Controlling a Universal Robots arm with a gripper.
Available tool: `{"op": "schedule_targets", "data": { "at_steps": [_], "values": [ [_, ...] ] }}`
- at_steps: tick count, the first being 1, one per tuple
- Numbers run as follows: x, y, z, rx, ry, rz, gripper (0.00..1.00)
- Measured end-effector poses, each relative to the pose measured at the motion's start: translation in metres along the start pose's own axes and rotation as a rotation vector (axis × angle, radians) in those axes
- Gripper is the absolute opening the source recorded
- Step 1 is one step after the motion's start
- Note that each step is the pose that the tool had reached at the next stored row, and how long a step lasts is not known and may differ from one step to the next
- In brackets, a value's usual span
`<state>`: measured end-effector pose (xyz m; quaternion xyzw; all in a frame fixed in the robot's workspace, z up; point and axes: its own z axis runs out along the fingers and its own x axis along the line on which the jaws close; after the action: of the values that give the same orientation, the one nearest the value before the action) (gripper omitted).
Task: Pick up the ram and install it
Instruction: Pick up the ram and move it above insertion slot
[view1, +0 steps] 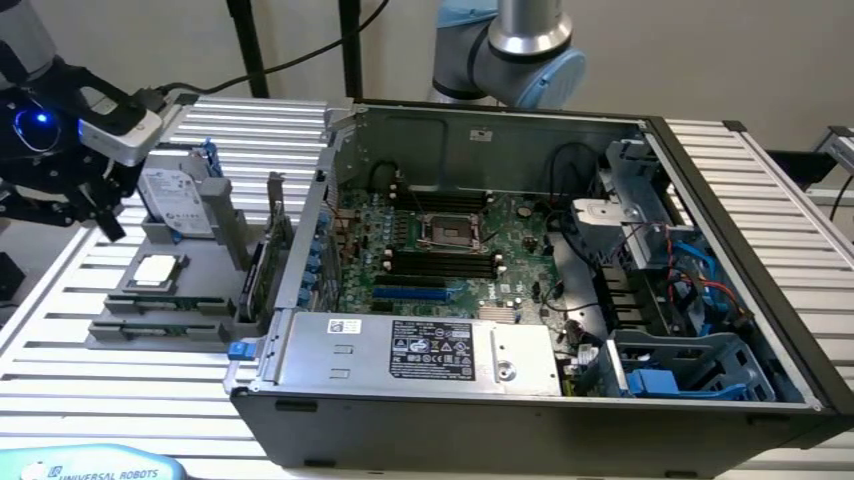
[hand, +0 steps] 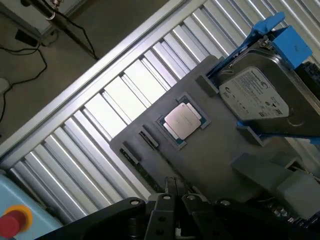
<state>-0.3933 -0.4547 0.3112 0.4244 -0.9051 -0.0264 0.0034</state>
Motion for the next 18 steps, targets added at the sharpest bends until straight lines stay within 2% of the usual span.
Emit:
{"op": "schedule_targets", "data": {
  "at_steps": [18],
  "values": [
    [0.0, -0.0009, 0.0174, -0.0056, 0.0168, -0.328, 0.11]
  ]
}}
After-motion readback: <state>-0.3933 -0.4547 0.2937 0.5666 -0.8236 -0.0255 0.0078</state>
